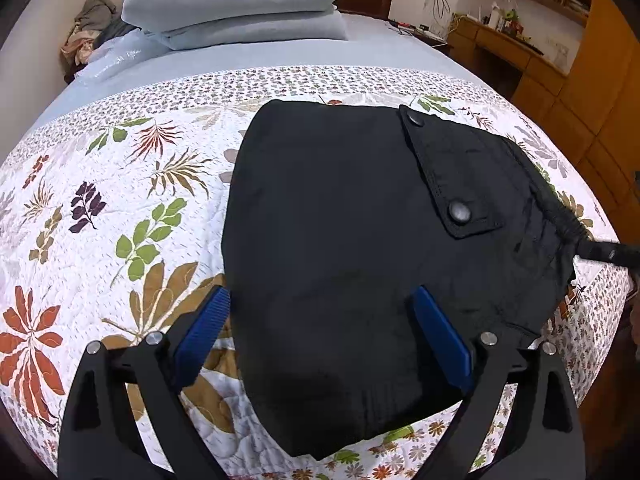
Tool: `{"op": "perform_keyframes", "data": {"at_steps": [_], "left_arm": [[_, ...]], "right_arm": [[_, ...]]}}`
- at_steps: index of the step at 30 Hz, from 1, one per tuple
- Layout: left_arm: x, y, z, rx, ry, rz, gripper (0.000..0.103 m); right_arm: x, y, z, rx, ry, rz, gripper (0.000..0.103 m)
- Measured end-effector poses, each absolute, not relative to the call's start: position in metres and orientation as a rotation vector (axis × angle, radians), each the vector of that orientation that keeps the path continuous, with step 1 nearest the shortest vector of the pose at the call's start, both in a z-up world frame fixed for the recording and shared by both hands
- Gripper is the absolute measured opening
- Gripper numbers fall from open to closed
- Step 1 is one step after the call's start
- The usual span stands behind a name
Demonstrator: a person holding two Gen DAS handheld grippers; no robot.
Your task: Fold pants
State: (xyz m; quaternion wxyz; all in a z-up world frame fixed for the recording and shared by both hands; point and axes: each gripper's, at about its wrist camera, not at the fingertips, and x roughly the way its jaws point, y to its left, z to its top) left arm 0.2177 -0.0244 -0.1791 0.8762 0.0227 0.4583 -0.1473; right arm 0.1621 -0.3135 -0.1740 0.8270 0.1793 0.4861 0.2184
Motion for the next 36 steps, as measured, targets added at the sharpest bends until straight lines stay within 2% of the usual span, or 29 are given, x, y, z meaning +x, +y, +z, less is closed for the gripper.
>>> {"op": "perform_keyframes", "data": {"at_steps": [3, 5, 6, 7, 8, 12, 16, 20, 22, 33, 36], "left_arm": [[0.217, -0.025, -0.180, 0.057, 0.955, -0.303, 0.094], [0.218, -0.023, -0.181, 0.050, 0.958, -0.305, 0.094], [0.218, -0.023, -0.181, 0.051, 0.959, -0.305, 0.095], [0.218, -0.023, -0.181, 0.053, 0.959, -0.304, 0.095], [0.218, -0.024, -0.181, 0.059, 0.957, -0.302, 0.095], [0.216, -0.028, -0.179, 0.095, 0.944, -0.290, 0.095], [0.215, -0.030, -0.178, 0.108, 0.936, -0.274, 0.095], [0.214, -0.033, -0.177, 0.135, 0.928, -0.246, 0.100], [0.215, -0.034, -0.178, 0.129, 0.940, -0.239, 0.100], [0.225, -0.027, -0.183, 0.025, 0.988, -0.271, 0.100], [0.223, -0.029, -0.181, 0.050, 0.969, -0.254, 0.100]], "right_arm": [[0.159, -0.322, -0.177, 0.428, 1.022, 0.470, 0.019], [0.158, -0.330, -0.175, 0.466, 0.998, 0.454, 0.026], [0.158, -0.335, -0.173, 0.504, 0.985, 0.456, 0.040], [0.160, -0.338, -0.172, 0.531, 0.976, 0.455, 0.049], [0.163, -0.339, -0.172, 0.541, 0.973, 0.452, 0.050], [0.178, -0.332, -0.181, 0.536, 1.025, 0.452, 0.050], [0.180, -0.326, -0.185, 0.505, 1.031, 0.452, 0.039], [0.174, -0.329, -0.184, 0.508, 1.026, 0.450, 0.031], [0.169, -0.330, -0.183, 0.514, 1.023, 0.458, 0.021], [0.169, -0.327, -0.181, 0.498, 1.014, 0.458, 0.020], [0.168, -0.327, -0.181, 0.511, 1.011, 0.454, 0.024]]}}
